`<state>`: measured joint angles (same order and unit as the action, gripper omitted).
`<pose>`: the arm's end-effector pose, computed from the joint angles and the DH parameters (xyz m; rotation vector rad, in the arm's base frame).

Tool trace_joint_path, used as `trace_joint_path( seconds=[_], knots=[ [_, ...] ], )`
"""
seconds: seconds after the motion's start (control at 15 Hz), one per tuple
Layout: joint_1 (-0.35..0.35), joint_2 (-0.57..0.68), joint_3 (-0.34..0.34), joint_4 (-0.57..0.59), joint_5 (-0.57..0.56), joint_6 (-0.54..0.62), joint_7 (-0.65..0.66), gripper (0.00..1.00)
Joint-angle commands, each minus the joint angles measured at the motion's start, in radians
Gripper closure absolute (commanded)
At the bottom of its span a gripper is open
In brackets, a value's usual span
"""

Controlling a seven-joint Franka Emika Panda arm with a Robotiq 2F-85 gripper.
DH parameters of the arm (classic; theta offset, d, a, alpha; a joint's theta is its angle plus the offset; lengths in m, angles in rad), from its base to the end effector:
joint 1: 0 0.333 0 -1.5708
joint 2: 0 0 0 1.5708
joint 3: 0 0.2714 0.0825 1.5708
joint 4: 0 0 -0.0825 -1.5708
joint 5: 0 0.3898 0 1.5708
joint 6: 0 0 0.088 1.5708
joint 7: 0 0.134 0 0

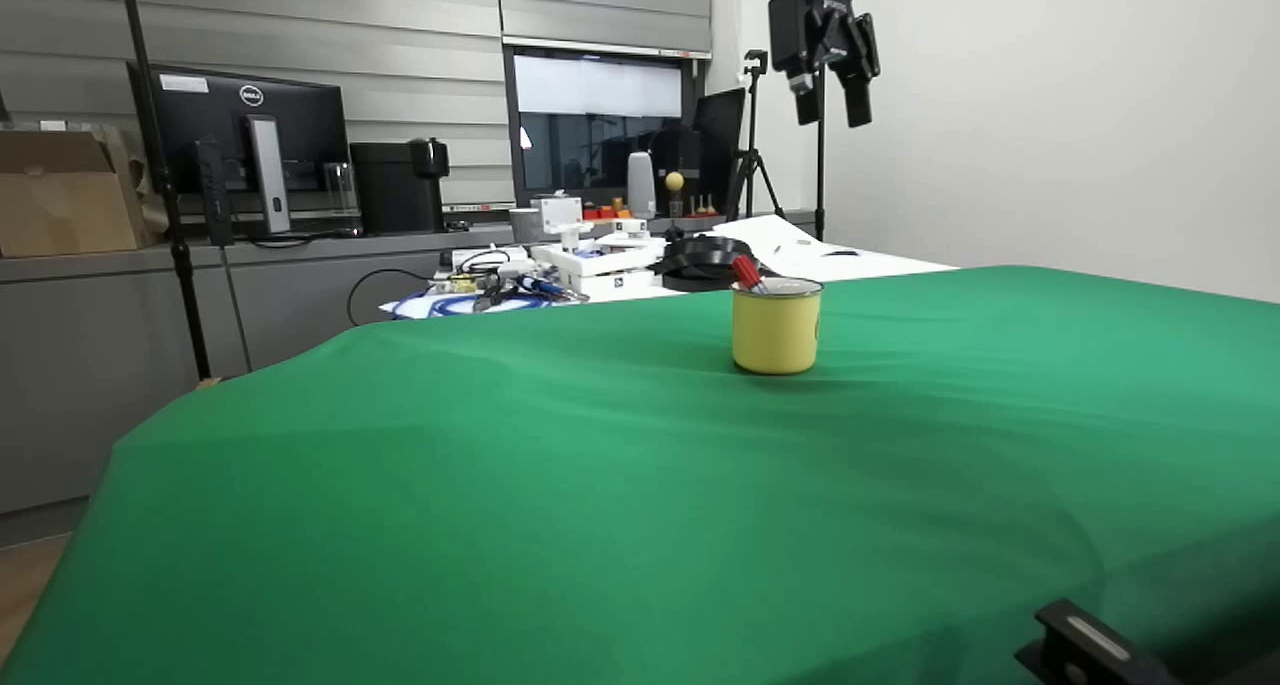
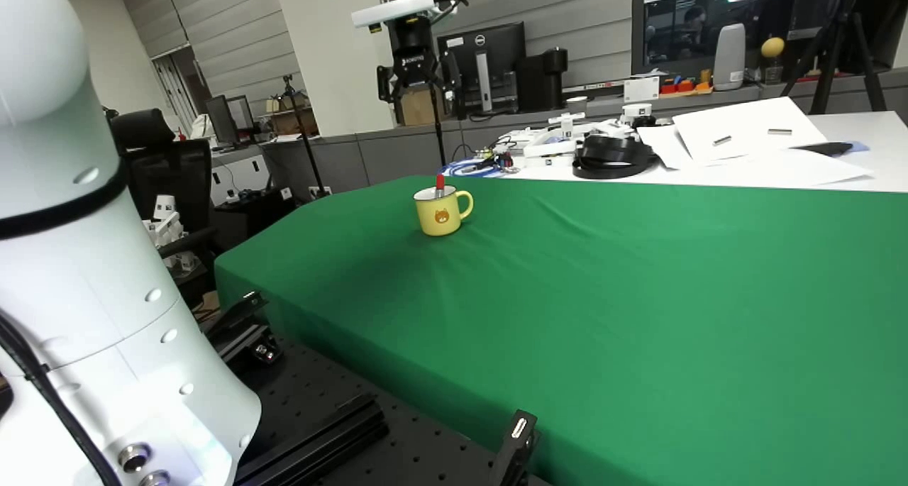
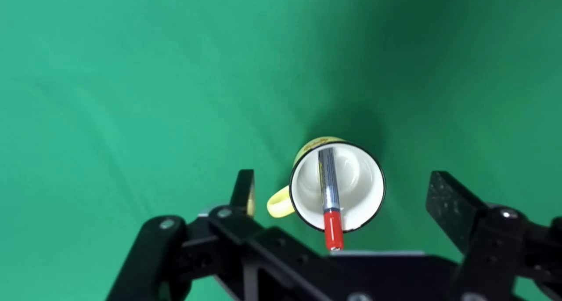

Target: Pick up the pen from the yellow cup and put it on the table.

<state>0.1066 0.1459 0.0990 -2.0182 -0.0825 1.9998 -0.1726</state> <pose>0.5452 0.1065 0.2939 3.0041 0.6384 -0.2498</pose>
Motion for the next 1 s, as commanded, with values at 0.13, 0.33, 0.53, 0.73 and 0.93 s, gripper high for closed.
trace_joint_path(
  seconds=[0.13, 0.33, 0.53, 0.73, 0.93],
  knots=[
    [0.006, 0.069, 0.006, 0.052, -0.003, 0.012, 0.029, 0.00],
    [0.005, 0.075, 0.006, 0.064, -0.003, 0.012, 0.032, 0.00],
    [0.005, 0.075, 0.005, 0.067, -0.003, 0.011, 0.032, 0.00],
    [0.006, 0.128, 0.005, 0.122, -0.003, -0.034, 0.023, 0.00],
    [0.016, 0.217, 0.002, 0.188, -0.030, -0.057, 0.044, 0.00]
  ],
)
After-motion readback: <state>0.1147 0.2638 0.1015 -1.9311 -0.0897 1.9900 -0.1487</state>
